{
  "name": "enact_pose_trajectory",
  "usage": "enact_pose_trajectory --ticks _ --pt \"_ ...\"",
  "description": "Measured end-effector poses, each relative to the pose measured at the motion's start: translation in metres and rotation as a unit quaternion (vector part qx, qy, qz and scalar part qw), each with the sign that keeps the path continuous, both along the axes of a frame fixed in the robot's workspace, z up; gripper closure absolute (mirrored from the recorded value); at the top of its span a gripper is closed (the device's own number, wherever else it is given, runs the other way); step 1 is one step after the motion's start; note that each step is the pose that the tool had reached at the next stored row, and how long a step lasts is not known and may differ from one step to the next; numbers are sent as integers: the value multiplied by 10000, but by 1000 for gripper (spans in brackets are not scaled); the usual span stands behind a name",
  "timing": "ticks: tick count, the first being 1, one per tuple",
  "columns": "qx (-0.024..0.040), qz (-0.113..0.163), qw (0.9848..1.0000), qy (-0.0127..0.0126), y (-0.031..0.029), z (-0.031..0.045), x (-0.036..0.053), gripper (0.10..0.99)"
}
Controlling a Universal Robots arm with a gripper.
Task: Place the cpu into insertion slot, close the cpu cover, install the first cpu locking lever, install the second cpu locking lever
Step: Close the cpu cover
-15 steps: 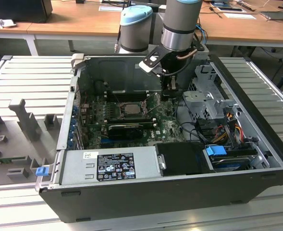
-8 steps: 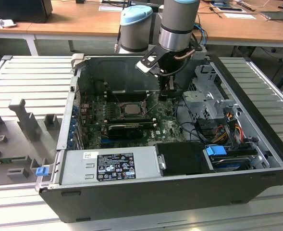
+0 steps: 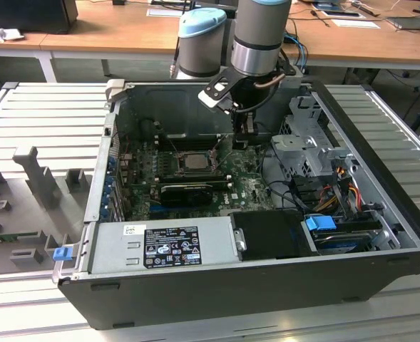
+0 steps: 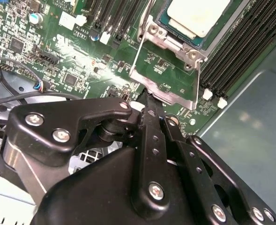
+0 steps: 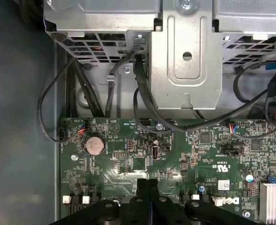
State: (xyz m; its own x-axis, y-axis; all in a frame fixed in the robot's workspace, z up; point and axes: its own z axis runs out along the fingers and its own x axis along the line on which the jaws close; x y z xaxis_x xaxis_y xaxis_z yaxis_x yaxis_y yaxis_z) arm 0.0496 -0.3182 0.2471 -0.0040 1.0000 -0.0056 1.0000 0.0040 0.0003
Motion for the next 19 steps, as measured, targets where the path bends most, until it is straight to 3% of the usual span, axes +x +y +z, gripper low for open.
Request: enact_pose_trajectory --ticks 19 --pt "1 0 10000 0 0 0 -207 980"
